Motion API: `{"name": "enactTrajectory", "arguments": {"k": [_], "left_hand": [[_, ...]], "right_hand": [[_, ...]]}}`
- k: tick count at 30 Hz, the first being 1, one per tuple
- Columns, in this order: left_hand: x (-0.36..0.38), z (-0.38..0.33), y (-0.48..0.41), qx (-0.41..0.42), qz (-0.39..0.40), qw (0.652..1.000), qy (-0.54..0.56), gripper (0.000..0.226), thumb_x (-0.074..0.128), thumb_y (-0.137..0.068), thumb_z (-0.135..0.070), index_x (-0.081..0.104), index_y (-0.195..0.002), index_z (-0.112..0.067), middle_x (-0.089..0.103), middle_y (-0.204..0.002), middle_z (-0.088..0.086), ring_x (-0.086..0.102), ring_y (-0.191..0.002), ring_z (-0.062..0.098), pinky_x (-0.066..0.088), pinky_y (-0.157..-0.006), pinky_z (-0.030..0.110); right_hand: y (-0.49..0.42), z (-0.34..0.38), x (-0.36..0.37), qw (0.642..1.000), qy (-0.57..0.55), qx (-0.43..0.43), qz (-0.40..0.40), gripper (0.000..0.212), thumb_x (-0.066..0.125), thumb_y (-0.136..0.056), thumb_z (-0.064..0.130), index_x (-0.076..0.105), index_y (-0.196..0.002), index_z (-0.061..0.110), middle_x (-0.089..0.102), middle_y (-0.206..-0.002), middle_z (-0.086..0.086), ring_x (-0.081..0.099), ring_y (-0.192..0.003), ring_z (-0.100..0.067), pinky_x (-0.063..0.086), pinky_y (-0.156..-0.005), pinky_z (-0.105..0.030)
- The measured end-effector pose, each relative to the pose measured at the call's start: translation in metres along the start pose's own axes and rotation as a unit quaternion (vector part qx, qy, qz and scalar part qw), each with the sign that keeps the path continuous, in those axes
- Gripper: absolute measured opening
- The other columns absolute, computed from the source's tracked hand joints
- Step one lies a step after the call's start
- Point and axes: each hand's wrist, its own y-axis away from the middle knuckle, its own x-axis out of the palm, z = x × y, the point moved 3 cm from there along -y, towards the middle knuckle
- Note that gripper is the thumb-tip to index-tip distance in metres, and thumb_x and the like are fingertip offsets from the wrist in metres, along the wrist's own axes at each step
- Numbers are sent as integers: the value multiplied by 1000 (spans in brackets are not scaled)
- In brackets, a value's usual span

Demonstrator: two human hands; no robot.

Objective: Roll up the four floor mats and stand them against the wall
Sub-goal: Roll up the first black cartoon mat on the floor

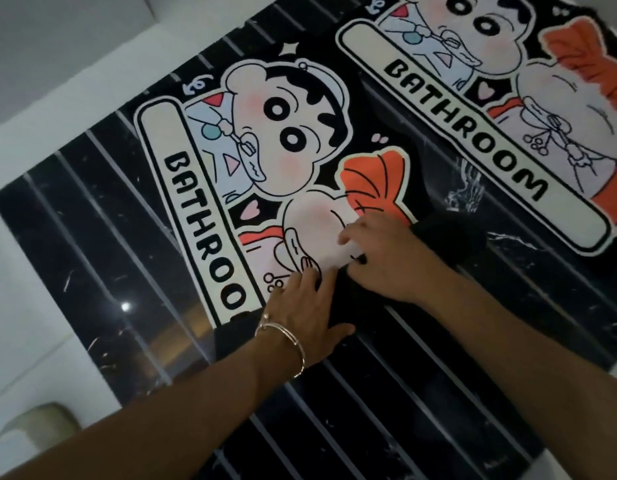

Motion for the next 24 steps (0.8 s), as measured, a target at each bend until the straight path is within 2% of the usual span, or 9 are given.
{"name": "enactTrajectory", "arguments": {"k": [3,6,9,13,15,18,20,22,24], "left_hand": [[6,-2,1,-14,-10,1000,26,83,56,-79,-61,20,-143,-23,41,-124,2,44,-113,22,45,-90,37],[12,-5,7,-18,13,1000,16,77,56,-80,-60,29,-141,-22,42,-126,3,43,-115,24,44,-91,39],[14,-10,13,-22,20,999,12,65,55,-84,-55,35,-136,-22,43,-127,3,43,-116,24,43,-92,38],[20,-15,39,-41,-9,999,3,47,51,-89,-36,38,-133,-23,45,-125,2,44,-113,23,39,-90,36],[28,-21,54,-38,16,999,-33,48,49,-88,-27,37,-134,-23,43,-127,2,43,-116,24,35,-93,36],[28,-20,58,-4,3,997,-79,50,60,-78,-22,47,-126,-21,51,-120,3,51,-109,27,37,-90,37],[21,-16,53,10,-19,995,-96,48,65,-72,-21,54,-118,-18,56,-113,5,55,-101,27,40,-84,37],[22,-14,56,14,-4,994,-109,47,58,-80,-20,45,-125,-17,49,-120,5,50,-108,27,37,-88,37],[28,-11,63,-13,22,993,-116,48,54,-85,-21,36,-130,-18,43,-126,5,44,-115,26,35,-92,37]], "right_hand": [[5,9,22,997,29,-30,66,39,55,-82,20,55,-121,20,49,-123,-4,40,-116,-24,36,-100,-36],[18,2,32,996,13,-39,78,36,54,-84,20,57,-120,19,49,-120,-4,41,-115,-24,36,-100,-34],[31,-8,31,995,-2,-60,76,29,58,-87,30,61,-114,19,53,-114,-2,45,-112,-22,38,-99,-35],[53,-10,31,988,-12,-58,141,51,68,-78,52,59,-118,22,54,-112,4,43,-109,-13,37,-94,-27],[68,-8,36,985,17,-58,163,58,71,-75,52,56,-122,22,53,-113,4,45,-108,-13,39,-88,-26],[86,-9,51,984,91,-66,140,44,63,-85,44,57,-118,17,54,-111,-2,51,-103,-21,43,-85,-35],[92,-8,59,988,96,-77,94,34,65,-86,35,65,-107,9,59,-100,-9,57,-95,-28,47,-78,-38],[95,-7,65,991,79,-104,34,26,78,-73,29,70,-84,7,60,-81,-8,60,-77,-29,49,-63,-35],[96,-3,71,990,79,-117,2,27,84,-65,31,71,-77,11,57,-75,-4,58,-71,-25,45,-58,-31]]}}
